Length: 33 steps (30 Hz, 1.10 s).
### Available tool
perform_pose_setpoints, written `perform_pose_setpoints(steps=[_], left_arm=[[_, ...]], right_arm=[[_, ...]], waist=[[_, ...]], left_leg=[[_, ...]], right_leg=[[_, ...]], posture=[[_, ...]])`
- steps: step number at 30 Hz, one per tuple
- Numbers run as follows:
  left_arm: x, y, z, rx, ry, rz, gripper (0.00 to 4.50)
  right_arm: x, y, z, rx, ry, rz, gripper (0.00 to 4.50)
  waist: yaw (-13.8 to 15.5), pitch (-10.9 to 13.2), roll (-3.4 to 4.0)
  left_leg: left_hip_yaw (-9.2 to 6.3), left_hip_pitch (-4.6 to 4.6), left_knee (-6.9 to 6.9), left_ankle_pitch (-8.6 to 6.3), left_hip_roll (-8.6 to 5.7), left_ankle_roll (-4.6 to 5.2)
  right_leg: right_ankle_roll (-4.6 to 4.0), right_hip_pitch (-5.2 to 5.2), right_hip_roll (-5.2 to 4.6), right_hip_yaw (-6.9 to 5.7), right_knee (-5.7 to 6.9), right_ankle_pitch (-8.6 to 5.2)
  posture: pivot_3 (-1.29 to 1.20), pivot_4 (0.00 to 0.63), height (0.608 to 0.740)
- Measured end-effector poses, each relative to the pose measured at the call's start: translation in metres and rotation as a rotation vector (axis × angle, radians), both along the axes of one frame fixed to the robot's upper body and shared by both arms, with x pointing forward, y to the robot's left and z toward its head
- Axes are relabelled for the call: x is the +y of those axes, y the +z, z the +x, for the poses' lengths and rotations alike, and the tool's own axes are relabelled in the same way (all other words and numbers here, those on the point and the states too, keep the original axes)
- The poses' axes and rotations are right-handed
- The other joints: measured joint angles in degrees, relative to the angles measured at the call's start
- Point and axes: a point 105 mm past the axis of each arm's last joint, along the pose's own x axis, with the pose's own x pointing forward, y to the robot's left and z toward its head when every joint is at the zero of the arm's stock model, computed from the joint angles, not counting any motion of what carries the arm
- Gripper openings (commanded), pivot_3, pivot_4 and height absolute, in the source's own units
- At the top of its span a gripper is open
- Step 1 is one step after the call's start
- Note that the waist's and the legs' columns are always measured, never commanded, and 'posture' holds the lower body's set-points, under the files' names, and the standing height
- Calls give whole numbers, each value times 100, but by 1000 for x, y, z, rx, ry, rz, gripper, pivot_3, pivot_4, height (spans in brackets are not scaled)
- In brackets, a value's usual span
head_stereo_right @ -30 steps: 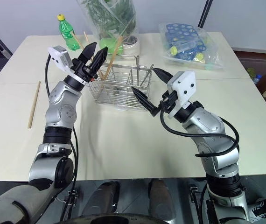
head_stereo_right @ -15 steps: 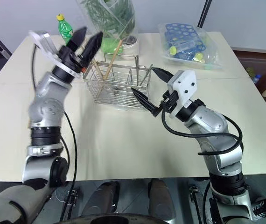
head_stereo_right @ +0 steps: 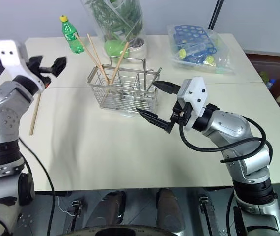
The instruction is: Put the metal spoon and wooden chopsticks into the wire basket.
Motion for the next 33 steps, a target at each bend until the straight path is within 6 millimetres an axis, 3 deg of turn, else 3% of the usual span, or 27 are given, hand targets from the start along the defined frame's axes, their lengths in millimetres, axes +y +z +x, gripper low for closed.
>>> perform_pose_setpoints(steps=[4,12,18,27,33], left_arm=[[52,-41,-13,153,274,14,4481],[93,-96,-34,357,435,40,4481],[100,-122,-34,465,451,27,4481],[92,-112,-1,496,388,57,4481],[97,-120,1,604,407,7,4481]], right_arm=[[1,-4,-6,31,65,-42,4500],[1,-6,-11,55,115,-67,4500],[-1,-12,-12,77,105,-72,4500],[-3,-14,-12,86,72,-70,4500],[-6,-14,-11,88,42,-65,4500]], waist=[[3,0,-1],[18,-1,-2],[20,-1,-3],[0,-3,-6],[-19,-4,-6]], left_leg=[[-1,-2,-3,0,0,0],[0,-2,-1,0,0,0],[0,-3,0,0,0,-1],[0,-3,-2,0,0,-1],[1,0,-1,0,0,-1]], right_leg=[[0,-3,0,0,-1,0],[-1,-2,-1,-1,-1,0],[-1,-2,-2,-1,-1,0],[0,-4,-2,-3,0,0],[1,-4,-2,-3,3,0]], posture=[[0,150,740],[0,150,740],[0,150,740],[0,150,740],[0,150,740]])
